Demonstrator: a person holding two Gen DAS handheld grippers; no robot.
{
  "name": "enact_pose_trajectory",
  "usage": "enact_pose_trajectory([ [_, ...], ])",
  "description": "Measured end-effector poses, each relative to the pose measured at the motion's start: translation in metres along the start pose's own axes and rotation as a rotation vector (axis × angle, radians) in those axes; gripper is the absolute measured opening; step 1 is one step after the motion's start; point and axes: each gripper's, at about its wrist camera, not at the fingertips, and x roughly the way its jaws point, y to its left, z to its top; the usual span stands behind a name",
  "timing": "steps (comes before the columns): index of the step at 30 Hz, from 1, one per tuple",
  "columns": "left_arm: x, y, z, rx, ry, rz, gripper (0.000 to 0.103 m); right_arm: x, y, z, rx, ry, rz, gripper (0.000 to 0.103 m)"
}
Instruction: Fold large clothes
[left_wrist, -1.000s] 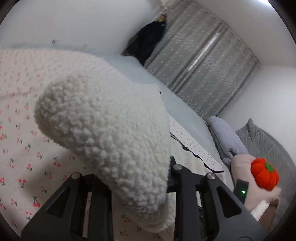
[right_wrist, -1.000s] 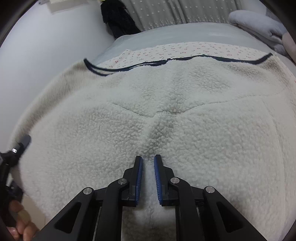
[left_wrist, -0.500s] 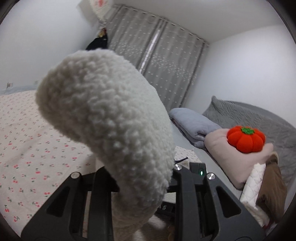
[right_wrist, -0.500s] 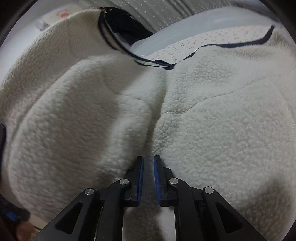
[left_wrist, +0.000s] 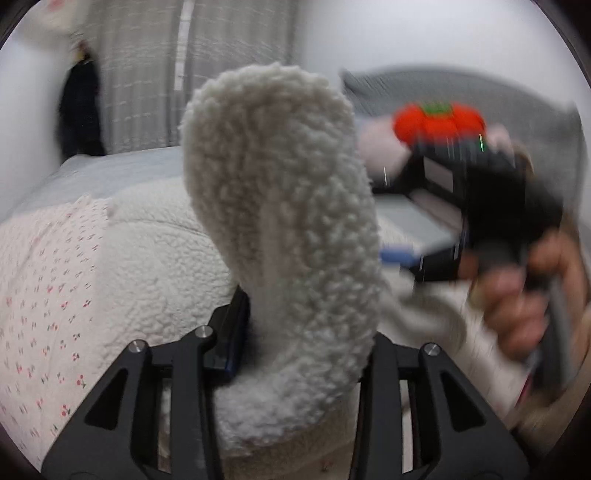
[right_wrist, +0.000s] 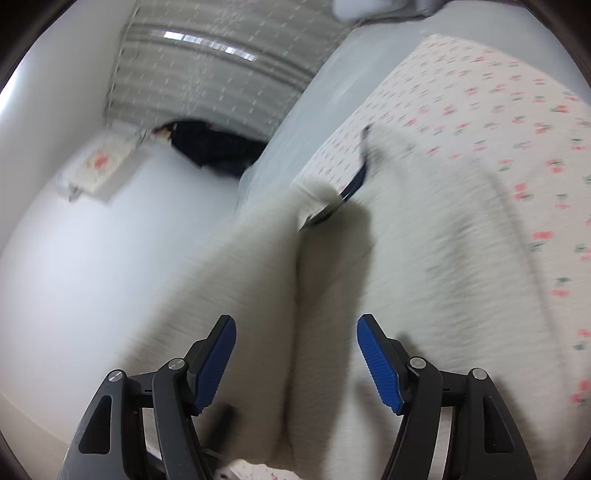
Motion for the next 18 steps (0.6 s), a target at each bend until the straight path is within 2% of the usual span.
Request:
enact_pose_trajectory([
  [2, 0.003, -0.020, -0.010, 0.147, 0.021, 0.008, 0.049, -0.014, -0.005, 0.004, 0.021, -0.008, 0.028, 0.075],
  [3, 0.003, -0.028, -0.014, 0.204, 0.038, -0.004, 0.057, -0.022, -0.005, 0.004, 0.015, -0.010, 0.049, 0.079],
  [5, 0.001, -0.034, -0.018, 0.246, 0.053, -0.035, 0.064, -0.033, 0.004, 0.005, -0.017, -0.020, 0.099, 0.084],
  [8, -0.003, -0.037, -0.017, 0.264, 0.061, -0.063, 0.067, -0.038, 0.028, 0.012, -0.088, -0.010, 0.169, 0.084],
  [10, -0.009, -0.033, -0.015, 0.258, 0.066, -0.084, 0.068, -0.029, 0.045, 0.005, -0.158, 0.039, 0.203, 0.084],
  [12, -0.021, -0.027, -0.011, 0.235, 0.057, -0.122, 0.068, -0.011, 0.050, -0.010, -0.230, 0.095, 0.168, 0.084],
  [14, -0.038, -0.017, -0.009, 0.189, 0.031, -0.181, 0.069, 0.005, 0.052, -0.019, -0.287, 0.151, 0.083, 0.084],
  [16, -0.058, -0.004, -0.007, 0.121, 0.021, -0.274, 0.073, 0.017, 0.041, -0.023, -0.275, 0.198, 0.037, 0.076],
  [18, -0.071, 0.005, -0.006, 0.084, 0.008, -0.303, 0.074, 0.018, 0.025, -0.020, -0.213, 0.229, 0.042, 0.053],
])
